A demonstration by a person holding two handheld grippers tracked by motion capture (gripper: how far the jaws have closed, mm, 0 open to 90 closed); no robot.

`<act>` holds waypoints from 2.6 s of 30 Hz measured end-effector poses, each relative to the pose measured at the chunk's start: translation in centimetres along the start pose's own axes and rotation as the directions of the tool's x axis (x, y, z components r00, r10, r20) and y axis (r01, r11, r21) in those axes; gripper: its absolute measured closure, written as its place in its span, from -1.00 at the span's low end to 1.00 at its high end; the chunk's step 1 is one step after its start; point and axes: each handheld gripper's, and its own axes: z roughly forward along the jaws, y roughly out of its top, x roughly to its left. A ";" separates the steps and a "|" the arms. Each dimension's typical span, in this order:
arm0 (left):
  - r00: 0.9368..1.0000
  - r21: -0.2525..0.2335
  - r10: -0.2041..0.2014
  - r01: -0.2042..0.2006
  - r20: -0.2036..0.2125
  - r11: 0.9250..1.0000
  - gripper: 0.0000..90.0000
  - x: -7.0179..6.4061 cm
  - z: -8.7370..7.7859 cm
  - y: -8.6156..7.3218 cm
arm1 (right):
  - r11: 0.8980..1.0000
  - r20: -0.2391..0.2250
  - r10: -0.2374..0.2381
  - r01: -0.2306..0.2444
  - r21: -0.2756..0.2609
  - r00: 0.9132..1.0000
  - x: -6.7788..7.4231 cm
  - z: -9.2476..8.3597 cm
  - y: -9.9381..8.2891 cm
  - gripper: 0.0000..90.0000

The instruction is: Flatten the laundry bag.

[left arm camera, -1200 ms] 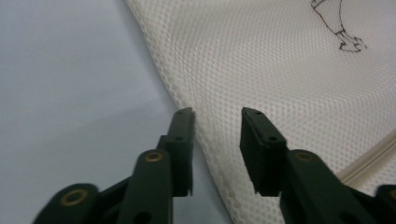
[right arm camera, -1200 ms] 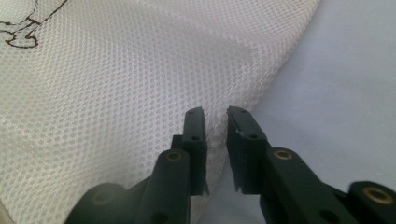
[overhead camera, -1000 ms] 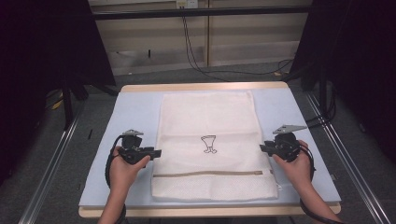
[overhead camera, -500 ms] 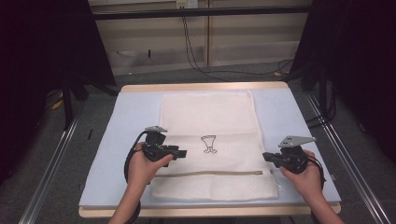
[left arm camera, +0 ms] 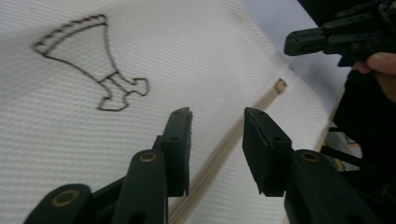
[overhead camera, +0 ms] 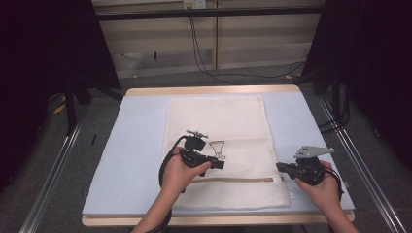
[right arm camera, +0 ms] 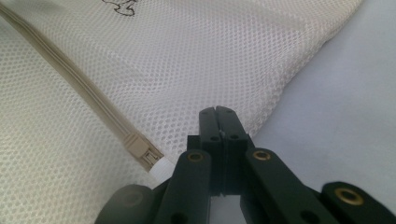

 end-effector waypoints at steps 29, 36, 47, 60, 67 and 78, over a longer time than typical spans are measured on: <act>0.996 0.157 -0.023 0.009 0.083 0.988 0.55 -5.0 7.9 1.6 | 0.998 -0.011 -0.064 0.064 0.023 0.998 0.8 -0.4 -0.6 1.00; 0.994 0.163 -0.070 0.056 0.084 0.985 0.56 -5.7 9.4 1.7 | 0.996 -0.033 -0.078 0.079 0.033 0.996 1.0 -0.1 -0.7 1.00; 0.990 0.176 -0.090 0.070 0.108 0.982 0.55 -5.6 10.9 2.0 | 0.995 -0.045 -0.091 0.093 0.044 0.995 1.1 -0.1 -0.7 1.00; 0.985 0.194 -0.131 0.108 0.110 0.975 0.58 -5.6 12.2 2.2 | 0.995 -0.050 -0.081 0.084 0.061 0.995 1.1 -0.1 -1.2 1.00; 0.985 0.205 -0.144 0.121 0.099 0.971 0.66 -5.8 12.9 2.2 | 0.995 -0.050 -0.075 0.078 0.064 0.996 1.0 0.0 -1.4 1.00; 0.973 0.182 -0.211 0.191 0.096 0.965 0.83 -6.0 13.7 2.2 | 0.995 -0.055 -0.071 0.074 0.069 0.996 0.9 0.2 -1.5 1.00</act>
